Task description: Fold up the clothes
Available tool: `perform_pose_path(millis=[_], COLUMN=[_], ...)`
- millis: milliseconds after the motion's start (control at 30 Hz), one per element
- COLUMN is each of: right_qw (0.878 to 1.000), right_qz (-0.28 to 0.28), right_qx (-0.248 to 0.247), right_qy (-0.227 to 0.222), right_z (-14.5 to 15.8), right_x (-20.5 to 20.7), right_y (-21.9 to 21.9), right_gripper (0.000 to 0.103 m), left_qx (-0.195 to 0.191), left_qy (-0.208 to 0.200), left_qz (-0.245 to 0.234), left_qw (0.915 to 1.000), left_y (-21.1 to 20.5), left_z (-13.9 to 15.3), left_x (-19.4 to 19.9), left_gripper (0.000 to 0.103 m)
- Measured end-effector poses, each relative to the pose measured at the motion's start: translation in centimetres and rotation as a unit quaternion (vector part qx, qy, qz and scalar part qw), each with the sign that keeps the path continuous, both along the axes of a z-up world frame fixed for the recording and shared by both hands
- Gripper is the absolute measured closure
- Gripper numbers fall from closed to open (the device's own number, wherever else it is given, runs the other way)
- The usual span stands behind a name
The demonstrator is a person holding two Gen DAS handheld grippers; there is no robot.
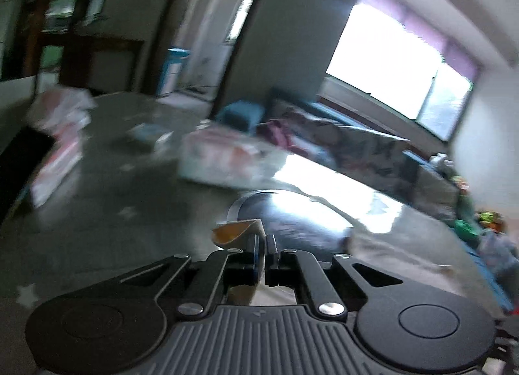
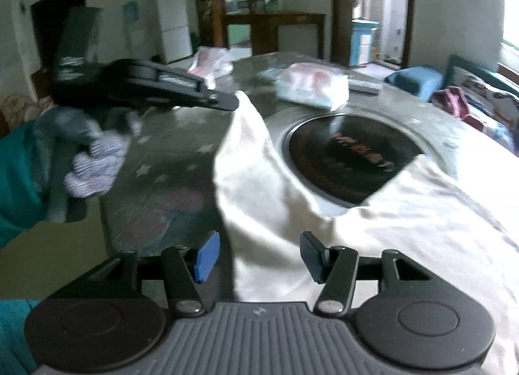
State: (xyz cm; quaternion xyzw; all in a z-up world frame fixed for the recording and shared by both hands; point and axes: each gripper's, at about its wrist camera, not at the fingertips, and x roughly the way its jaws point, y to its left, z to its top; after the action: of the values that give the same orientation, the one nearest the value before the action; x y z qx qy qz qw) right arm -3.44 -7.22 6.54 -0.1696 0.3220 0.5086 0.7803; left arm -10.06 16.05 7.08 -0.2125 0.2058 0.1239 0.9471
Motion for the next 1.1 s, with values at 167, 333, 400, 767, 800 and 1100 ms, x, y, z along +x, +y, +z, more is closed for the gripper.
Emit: perform_pose_path(millis=[167,333,400,767,800,1100], right_qw=[0.999,0.994,0.991,0.956,0.953,0.922], right_qz=[-0.047,-0.1,-0.123,-0.23,-0.232,-0.238], right_qx=[0.021,0.046,0.055,0.119,0.122,0.14], right_qy=[0.003,0.013,0.023,0.14,0.154,0.271], right_z=[1.1,2.0,2.1,0.4,0.0,-3.2], right_x=[1.7,3.4,4.1,7.9,8.2,10.1], right_y=[-2.7,-6.1,-7.5,-14.1,-14.2,-13.9], right_gripper=[0.049,0.05,0.053,0.059,0.059,0.058], left_qx=[-0.006,-0.012,-0.014,-0.021,-0.018,0.011], left_qy=[-0.031,-0.029,-0.023,0.014,0.018,0.036], left_qz=[-0.07,-0.128,-0.148,-0.248,-0.253,-0.282], left_qw=[0.9971,0.9913,0.9887,0.9685,0.9672,0.9588], left_y=[-3.3,-6.9,-8.3,-15.7,-16.1,-17.8], left_z=[1.4,1.1,0.7,-1.8,-2.1,-3.2], left_x=[0.5,1.5,2.0,3.8,3.6,2.9], left_gripper=[0.1,0.1,0.1,0.1,0.1,0.1])
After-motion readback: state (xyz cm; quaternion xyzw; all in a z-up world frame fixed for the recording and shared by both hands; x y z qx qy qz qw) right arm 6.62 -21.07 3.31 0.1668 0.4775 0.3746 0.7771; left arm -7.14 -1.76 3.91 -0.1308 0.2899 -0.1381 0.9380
